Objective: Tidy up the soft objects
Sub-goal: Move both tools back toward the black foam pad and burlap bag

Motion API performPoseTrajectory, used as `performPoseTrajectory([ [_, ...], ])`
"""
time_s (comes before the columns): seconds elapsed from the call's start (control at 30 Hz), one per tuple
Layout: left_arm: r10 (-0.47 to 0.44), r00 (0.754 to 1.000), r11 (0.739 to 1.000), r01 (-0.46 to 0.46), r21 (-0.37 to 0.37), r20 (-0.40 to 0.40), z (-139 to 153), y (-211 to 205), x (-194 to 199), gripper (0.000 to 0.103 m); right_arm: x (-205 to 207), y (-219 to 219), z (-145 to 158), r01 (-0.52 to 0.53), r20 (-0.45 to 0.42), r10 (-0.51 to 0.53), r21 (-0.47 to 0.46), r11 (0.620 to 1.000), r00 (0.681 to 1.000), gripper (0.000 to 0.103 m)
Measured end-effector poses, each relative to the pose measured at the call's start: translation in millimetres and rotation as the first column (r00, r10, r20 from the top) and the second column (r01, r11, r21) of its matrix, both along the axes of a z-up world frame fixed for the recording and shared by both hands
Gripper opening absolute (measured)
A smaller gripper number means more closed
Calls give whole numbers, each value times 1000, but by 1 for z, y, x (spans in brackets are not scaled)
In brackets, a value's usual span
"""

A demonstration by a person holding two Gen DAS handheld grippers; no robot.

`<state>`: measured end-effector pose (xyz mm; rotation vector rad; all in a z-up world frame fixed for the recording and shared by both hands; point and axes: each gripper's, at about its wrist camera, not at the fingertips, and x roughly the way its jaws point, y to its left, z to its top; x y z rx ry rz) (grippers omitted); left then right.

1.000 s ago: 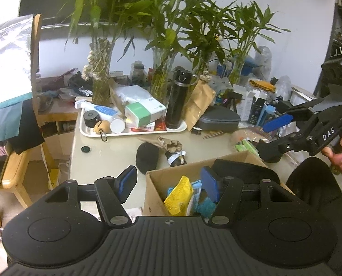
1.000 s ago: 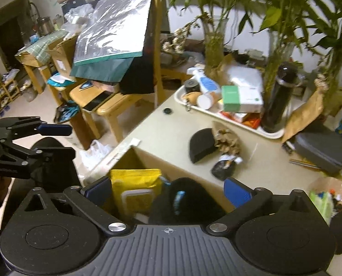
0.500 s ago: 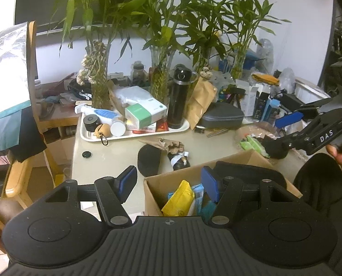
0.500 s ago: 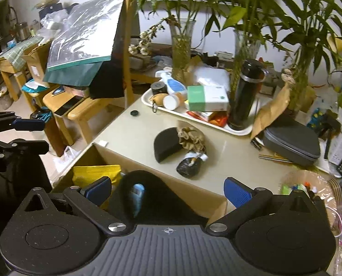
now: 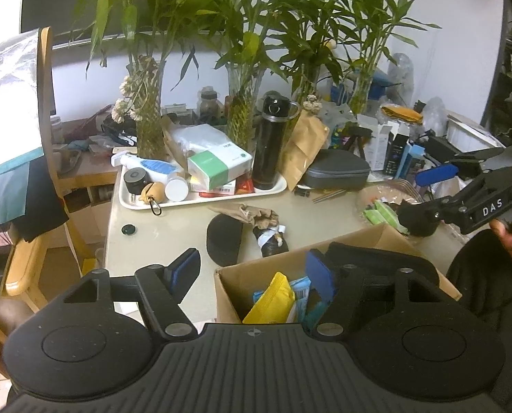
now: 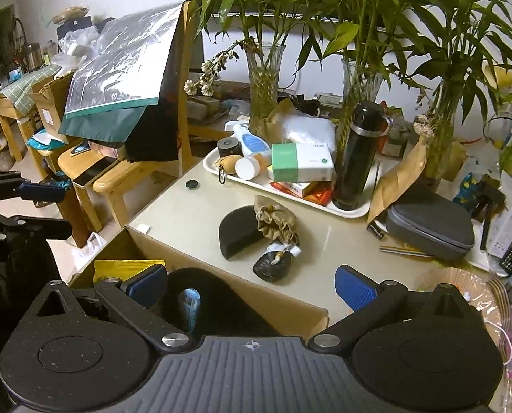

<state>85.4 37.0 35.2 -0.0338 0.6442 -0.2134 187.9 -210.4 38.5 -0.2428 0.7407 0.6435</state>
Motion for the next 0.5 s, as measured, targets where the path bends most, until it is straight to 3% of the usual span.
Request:
performPoseTrajectory([
  [0.5,24,1000,999,-25,45,12,-10,5,19,68,24,-9,-19,16,-20,-17,-17,1000,1000,103],
])
